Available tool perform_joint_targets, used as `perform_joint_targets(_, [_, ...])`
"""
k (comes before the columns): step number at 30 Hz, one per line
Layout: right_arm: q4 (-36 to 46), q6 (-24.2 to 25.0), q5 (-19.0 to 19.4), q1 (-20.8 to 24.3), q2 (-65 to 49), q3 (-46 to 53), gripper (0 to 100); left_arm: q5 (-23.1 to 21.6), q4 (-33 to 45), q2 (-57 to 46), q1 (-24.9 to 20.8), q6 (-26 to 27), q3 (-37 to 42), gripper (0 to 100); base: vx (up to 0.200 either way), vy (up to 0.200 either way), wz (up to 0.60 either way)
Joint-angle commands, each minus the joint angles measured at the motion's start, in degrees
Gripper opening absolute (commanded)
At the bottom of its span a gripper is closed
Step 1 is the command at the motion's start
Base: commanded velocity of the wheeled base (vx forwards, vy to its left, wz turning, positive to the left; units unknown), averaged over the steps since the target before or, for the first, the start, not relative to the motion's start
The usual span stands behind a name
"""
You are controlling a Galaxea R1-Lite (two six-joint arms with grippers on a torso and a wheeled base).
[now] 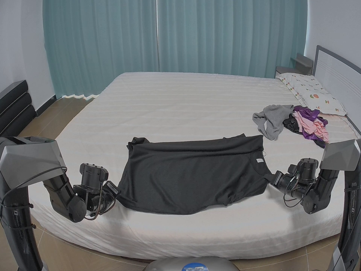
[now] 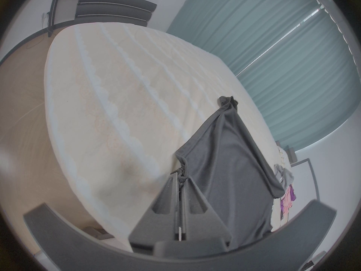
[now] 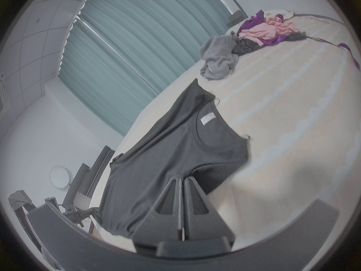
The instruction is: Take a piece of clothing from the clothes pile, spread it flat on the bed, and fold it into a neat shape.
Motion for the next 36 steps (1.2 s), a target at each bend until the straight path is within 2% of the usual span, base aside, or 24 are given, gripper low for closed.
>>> perform_joint_targets(1, [4.5, 0.1, -0.2, -1.3, -0.2, -8.8, 0, 0.1, -3.6, 0.3, 0.4, -1.1, 0.1, 0, 0.000, 0.000, 0.00])
perform_joint_targets(8, [9.5, 0.2, -0.2, -0.5, 0.3, -15.8, 0, 0.2, -4.4, 0.3, 0.4, -1.4, -0.1, 0, 0.000, 0.000, 0.00])
perform_joint_targets(10, [11.1, 0.2, -0.3, 0.6, 2.1, -21.0, 0, 0.3, -4.5, 1.5, 0.4, -2.0, -0.3, 0, 0.000, 0.000, 0.00])
perform_joint_targets(14, [12.9, 0.2, -2.6, 1.5, 4.9, -26.3, 0, 0.3, -6.9, 2.6, 0.6, -4.3, -0.4, 0, 0.000, 0.000, 0.00])
perform_joint_targets(18, [13.2, 0.2, -4.8, 1.9, 7.9, -30.9, 0, 0.3, -8.8, 3.6, 0.6, -4.4, -0.1, 0, 0.000, 0.000, 0.00])
perform_joint_targets(26, [13.2, 0.2, -5.0, 1.7, 11.5, -35.1, 0, 0.3, -9.0, 3.6, 0.6, -4.4, 0.3, 0, 0.000, 0.000, 0.00])
perform_joint_targets(27, [13.2, 0.4, -5.0, 1.6, 12.1, -35.7, 100, 0.3, -9.0, 3.6, 0.6, -4.4, 0.3, 0, 0.000, 0.000, 0.00])
perform_joint_targets(31, [12.4, 4.0, -5.4, 1.5, 13.6, -36.7, 100, 0.3, -9.0, 3.6, 0.5, -4.4, 0.4, 0, 0.000, 0.000, 0.00])
perform_joint_targets(36, [12.9, 8.5, -4.6, -0.6, 9.2, -34.3, 100, 0.3, -9.0, 3.6, 0.5, -4.4, 0.4, 0, 0.000, 0.000, 0.00])
